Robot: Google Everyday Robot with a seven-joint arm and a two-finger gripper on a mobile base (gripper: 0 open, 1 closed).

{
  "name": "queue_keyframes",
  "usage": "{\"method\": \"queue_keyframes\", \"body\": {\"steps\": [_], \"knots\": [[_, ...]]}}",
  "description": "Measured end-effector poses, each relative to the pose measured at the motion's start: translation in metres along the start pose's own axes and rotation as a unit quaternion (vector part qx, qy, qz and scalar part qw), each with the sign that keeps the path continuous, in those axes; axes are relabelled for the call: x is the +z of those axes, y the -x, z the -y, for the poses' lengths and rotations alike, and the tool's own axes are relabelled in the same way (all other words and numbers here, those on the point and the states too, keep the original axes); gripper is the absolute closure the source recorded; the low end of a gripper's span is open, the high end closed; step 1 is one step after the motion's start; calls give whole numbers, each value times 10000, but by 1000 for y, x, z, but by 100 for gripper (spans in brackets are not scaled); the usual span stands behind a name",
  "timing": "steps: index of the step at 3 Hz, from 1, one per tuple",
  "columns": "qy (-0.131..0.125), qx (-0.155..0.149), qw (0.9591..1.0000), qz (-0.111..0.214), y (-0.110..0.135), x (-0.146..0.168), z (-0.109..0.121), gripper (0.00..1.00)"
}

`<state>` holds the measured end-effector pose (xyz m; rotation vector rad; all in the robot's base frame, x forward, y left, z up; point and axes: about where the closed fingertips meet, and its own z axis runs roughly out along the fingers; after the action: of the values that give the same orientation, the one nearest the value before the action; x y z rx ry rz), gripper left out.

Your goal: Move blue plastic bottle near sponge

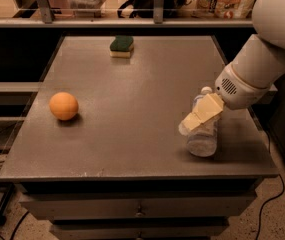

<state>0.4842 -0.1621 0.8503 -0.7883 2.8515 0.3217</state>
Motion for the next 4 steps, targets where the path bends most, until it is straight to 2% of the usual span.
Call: {"method": "queue_keyframes", "body": {"steps": [1,2,3,4], "knots": [[205,292,9993,-75,0,15,-3,19],[200,535,9983,-82,-2,16,0,41],[44,583,9983,-83,-1,11,-2,65],[-176,375,9991,-86,9,-1,-4,88]]}}
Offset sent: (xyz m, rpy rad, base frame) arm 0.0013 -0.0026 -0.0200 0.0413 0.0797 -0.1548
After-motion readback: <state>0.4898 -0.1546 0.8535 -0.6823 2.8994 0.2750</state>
